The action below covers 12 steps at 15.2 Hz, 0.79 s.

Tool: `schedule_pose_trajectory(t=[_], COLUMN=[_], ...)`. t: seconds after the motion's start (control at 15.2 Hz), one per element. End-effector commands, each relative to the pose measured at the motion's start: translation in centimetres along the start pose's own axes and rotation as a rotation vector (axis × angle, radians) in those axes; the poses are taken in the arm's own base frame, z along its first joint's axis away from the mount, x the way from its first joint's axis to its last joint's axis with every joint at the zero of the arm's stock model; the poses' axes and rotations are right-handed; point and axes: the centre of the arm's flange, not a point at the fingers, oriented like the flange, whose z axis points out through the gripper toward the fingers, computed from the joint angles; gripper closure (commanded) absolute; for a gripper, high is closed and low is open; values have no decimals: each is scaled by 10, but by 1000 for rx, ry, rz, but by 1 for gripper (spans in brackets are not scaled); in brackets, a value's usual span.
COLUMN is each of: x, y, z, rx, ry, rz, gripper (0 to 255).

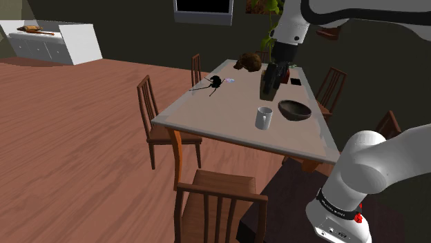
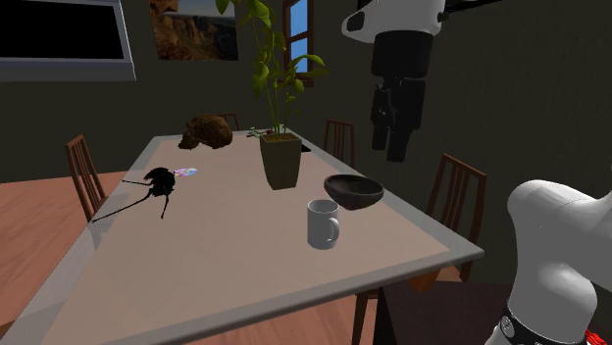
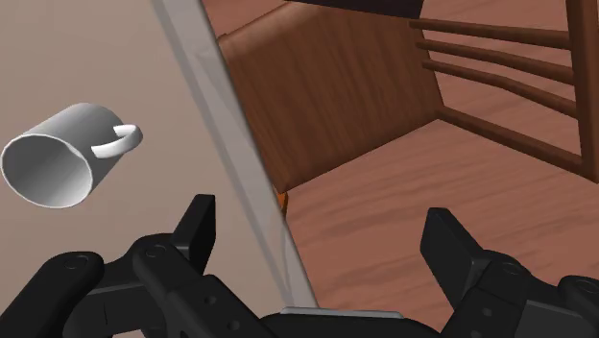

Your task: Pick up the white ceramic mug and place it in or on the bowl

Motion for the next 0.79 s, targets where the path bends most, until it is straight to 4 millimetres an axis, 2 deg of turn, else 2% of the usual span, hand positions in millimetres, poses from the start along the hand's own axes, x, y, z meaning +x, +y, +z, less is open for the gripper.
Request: schedule_pose_trajectory(t=[0.0, 0.73], x=[0, 47], y=[0, 113], z=[0, 77], rx=[0, -29], ry=[0, -58], rz=[0, 132], gripper=[0, 0])
